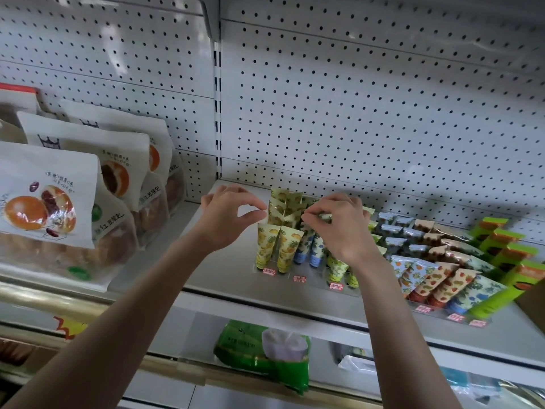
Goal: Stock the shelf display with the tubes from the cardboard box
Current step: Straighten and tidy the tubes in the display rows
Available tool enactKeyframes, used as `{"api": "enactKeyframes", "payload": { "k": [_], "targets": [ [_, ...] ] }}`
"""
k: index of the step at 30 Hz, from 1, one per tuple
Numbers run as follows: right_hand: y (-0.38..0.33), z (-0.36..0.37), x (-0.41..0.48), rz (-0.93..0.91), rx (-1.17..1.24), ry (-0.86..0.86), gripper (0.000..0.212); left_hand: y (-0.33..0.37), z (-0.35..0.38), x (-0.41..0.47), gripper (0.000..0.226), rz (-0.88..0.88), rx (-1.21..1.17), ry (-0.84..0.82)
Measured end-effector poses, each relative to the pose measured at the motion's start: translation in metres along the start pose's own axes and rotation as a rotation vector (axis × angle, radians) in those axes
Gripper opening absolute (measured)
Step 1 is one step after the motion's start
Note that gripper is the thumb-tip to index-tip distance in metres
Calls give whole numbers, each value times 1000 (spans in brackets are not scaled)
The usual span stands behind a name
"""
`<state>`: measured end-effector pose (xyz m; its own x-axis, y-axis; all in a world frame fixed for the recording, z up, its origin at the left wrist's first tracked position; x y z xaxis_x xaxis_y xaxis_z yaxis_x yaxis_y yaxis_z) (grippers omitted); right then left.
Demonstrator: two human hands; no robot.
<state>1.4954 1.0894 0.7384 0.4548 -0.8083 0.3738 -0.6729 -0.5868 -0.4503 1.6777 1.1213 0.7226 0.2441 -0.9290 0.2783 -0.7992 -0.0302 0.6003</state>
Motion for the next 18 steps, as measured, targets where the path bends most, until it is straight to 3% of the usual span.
{"api": "enactKeyframes", "payload": {
  "k": [18],
  "targets": [
    [12, 19, 27, 23, -91, -82, 22, -2, 24, 29, 23, 27, -10, -89]
  ]
}}
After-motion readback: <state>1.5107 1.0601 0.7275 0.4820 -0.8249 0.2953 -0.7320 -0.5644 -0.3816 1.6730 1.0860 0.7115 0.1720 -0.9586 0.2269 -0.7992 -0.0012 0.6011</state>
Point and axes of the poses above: each hand's wrist, its own x-axis towards the middle knuckle, its own z-axis out of the palm, y = z × x, the point moved 10 cm from there along x, towards the middle knuckle, and after that the axes turned 11 degrees about -z, right-handed, at the moved point
